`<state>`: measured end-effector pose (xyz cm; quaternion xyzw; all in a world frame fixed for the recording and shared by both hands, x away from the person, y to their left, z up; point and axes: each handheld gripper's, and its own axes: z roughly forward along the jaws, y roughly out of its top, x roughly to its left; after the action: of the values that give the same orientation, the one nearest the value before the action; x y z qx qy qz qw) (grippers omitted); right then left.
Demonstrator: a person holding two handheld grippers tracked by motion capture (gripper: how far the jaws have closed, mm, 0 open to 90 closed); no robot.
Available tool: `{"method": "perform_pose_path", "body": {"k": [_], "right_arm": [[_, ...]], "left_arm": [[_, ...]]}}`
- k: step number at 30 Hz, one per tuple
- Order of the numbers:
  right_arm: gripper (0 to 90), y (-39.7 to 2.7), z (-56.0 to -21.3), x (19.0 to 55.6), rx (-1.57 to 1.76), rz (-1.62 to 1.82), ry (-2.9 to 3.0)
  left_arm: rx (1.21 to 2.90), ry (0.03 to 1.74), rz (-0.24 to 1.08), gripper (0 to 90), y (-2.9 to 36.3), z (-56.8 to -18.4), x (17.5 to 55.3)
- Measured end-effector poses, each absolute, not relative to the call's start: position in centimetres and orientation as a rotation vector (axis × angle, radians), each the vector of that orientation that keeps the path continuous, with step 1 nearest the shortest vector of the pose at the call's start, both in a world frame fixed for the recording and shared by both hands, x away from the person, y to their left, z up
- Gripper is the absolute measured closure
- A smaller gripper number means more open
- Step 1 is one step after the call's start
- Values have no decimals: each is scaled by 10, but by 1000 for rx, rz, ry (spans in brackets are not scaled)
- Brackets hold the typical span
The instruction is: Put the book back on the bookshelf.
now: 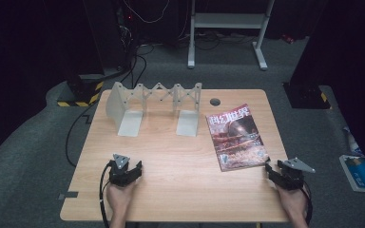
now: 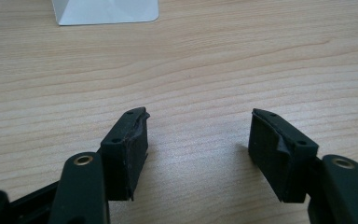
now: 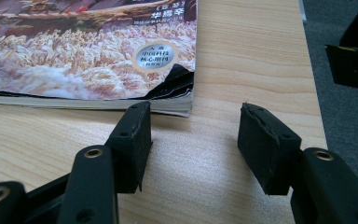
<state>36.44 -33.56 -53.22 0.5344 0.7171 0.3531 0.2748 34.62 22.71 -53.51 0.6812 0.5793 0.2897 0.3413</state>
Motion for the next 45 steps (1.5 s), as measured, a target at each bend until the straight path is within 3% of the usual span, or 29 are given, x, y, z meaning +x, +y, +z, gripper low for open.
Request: {"method": "perform_pose_path", "body": {"k": [12,23,45], "right_arm": [[498,-337,-531,363,1410,955,1957],[607,-340,-527,361,1445,935,1970],[596,-344,-515,366,1448,1026,1937]], "left_arm": [[1750,1512,727,381,230,-535,347],[1746,1513,725,381,231,-535,347],[1747,1508,717,376,232,-535,347]]}}
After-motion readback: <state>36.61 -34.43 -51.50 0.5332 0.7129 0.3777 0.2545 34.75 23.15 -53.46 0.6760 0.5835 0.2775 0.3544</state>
